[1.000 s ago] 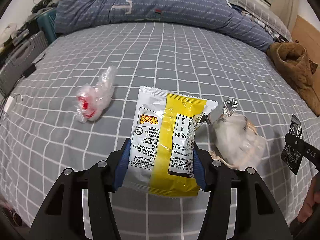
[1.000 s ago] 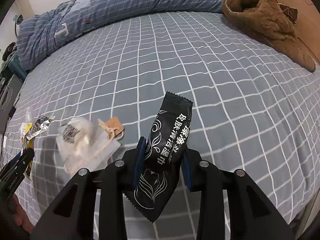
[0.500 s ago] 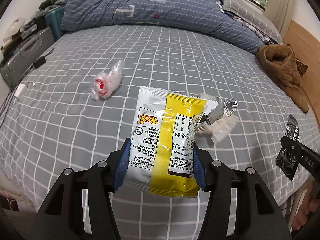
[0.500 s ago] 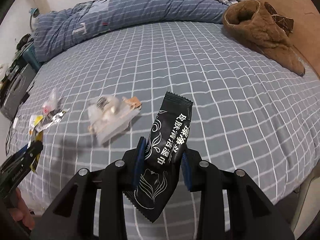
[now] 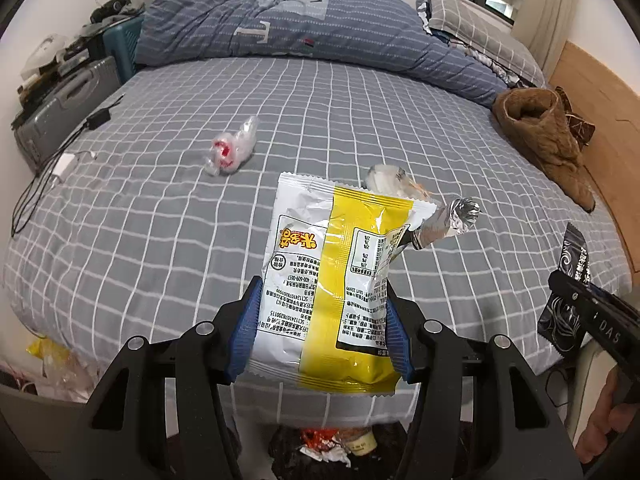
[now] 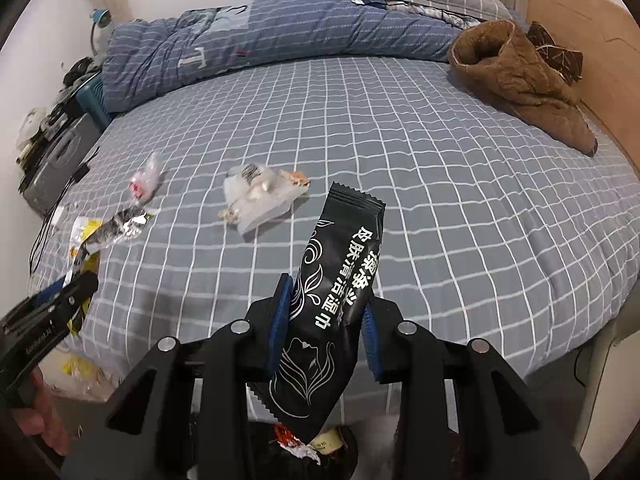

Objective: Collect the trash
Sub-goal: 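Lift the snack bag and black packet and carry both over the wastebasket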

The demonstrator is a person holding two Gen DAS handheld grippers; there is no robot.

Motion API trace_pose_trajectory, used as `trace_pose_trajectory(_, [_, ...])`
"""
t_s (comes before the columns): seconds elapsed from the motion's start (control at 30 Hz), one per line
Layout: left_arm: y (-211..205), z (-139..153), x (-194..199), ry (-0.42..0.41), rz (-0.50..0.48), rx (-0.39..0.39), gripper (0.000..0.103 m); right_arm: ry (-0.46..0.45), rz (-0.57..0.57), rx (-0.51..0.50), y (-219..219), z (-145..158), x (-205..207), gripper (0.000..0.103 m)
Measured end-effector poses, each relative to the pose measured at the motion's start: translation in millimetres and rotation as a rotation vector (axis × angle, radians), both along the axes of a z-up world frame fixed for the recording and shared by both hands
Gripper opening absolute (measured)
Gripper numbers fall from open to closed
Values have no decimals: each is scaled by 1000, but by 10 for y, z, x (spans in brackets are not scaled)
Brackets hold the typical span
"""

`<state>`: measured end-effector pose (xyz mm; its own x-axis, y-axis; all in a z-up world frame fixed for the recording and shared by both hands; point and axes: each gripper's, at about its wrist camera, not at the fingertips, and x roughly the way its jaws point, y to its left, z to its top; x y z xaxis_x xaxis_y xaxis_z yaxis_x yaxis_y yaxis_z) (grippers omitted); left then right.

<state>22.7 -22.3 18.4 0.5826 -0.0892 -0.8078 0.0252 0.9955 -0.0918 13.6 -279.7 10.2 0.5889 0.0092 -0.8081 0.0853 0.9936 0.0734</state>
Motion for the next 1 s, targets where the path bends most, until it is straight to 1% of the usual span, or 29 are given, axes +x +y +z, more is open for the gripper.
trace_pose_trajectory(0.3, [-20, 135, -453, -7, -17, -9, 54, -29, 67, -43, 231, 89, -553, 31])
trace_pose_trajectory(0.53, [-132, 96, -839, -4, -43, -4, 54, -31, 94, -41, 312, -9, -947, 31])
trace_pose_trajectory(0.63, [-172, 84, -1017, -9, -47, -17, 54, -27, 104, -45, 334, -55, -1058, 31])
trace_pose_trajectory(0.8, [-204, 94, -1258, -26, -49, -2, 54, -16, 115, -68, 343, -115, -1232, 31])
trace_pose_trajectory(1.0, [-168, 2, -1460, -3, -37, -35, 54, -11, 114, -75, 356, -149, -1405, 31])
